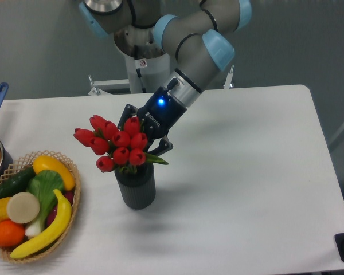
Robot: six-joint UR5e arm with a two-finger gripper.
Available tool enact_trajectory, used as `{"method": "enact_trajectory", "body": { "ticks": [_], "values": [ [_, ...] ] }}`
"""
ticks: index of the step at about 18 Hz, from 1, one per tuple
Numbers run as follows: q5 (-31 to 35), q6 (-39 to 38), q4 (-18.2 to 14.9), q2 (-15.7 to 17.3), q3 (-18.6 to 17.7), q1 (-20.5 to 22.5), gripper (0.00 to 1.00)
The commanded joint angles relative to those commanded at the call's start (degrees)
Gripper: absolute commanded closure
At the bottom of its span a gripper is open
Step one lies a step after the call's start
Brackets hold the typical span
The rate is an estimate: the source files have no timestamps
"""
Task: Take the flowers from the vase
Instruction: 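Lift the gripped tulips straight up out of the grey vase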
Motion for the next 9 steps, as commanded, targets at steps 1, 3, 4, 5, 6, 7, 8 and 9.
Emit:
{"method": "enact_trajectory", "body": {
  "ticks": [1, 3, 4, 5, 6, 7, 8, 9],
  "values": [
    [0.0, -1.1, 0.0, 0.4, 0.4, 0.0, 0.52],
    [0.1, -3.6, 0.0, 1.1, 1.5, 0.0, 0.52],
    [0.1, -4.3, 0.0, 1.4, 1.6, 0.1, 0.52],
    [0.1, -4.3, 0.0, 1.8, 1.7, 0.3, 0.52],
    [0.1, -4.4, 0.0, 2.0, 1.7, 0.6, 0.52],
    [0.1, -4.7, 0.0, 2.4, 1.7, 0.7, 0.52],
    [0.1, -4.8, 0.0, 2.8, 1.7, 0.8, 0.52],
    [0.0, -5.2, 0.0, 3.1, 1.7, 0.9, 0.52]
  ]
}}
